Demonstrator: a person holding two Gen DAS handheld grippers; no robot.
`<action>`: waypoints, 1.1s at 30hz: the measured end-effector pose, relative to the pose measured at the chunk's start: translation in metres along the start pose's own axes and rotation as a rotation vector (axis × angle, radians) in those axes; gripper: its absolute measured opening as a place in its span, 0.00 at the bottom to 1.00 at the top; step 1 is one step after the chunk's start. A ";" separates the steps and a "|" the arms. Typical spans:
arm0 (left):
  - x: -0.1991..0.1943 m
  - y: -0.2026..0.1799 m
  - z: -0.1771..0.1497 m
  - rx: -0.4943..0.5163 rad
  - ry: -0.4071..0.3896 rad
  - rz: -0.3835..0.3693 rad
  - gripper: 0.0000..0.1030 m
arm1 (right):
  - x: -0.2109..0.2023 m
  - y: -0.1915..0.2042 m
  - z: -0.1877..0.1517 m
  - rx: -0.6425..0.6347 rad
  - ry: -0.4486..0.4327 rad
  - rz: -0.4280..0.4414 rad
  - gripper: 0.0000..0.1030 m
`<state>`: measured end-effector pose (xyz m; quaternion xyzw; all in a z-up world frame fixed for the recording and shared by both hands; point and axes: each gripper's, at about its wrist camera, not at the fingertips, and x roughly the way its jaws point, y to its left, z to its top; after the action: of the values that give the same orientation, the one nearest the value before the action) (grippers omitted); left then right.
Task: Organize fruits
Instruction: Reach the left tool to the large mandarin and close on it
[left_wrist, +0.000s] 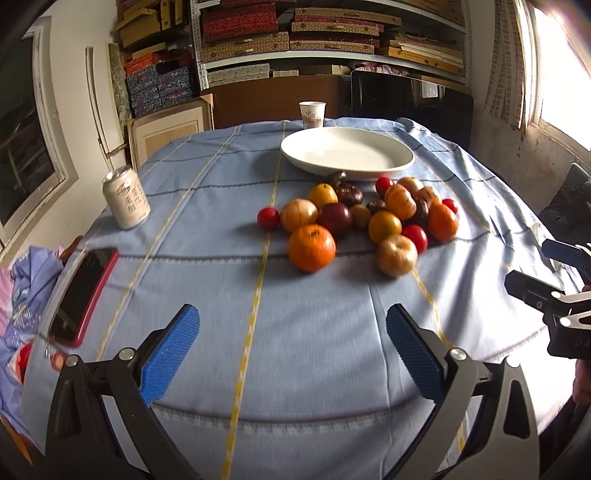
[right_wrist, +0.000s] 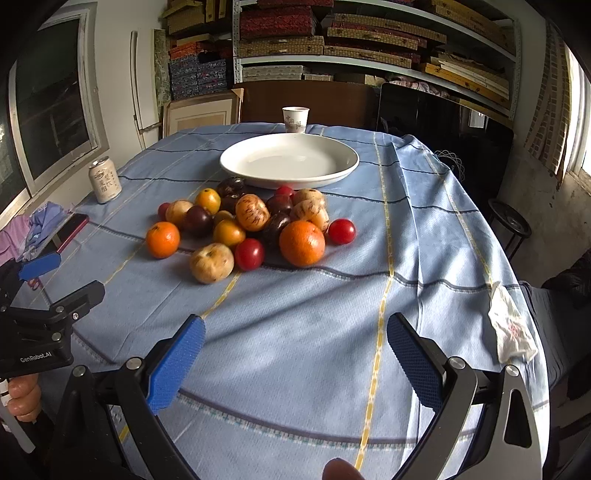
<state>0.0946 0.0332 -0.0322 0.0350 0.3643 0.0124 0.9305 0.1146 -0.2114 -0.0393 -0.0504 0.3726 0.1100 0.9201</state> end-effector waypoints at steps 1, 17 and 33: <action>0.003 0.000 0.005 0.003 -0.003 -0.002 0.96 | 0.003 -0.002 0.004 0.004 0.002 0.001 0.97; 0.064 0.038 0.036 -0.098 0.042 -0.142 0.96 | 0.066 -0.010 0.042 -0.093 0.011 -0.038 0.97; 0.100 0.058 0.028 -0.124 0.185 -0.154 0.96 | 0.123 -0.015 0.052 -0.059 0.128 0.054 0.67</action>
<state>0.1875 0.0944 -0.0752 -0.0518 0.4486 -0.0337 0.8916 0.2391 -0.1966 -0.0878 -0.0746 0.4286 0.1424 0.8891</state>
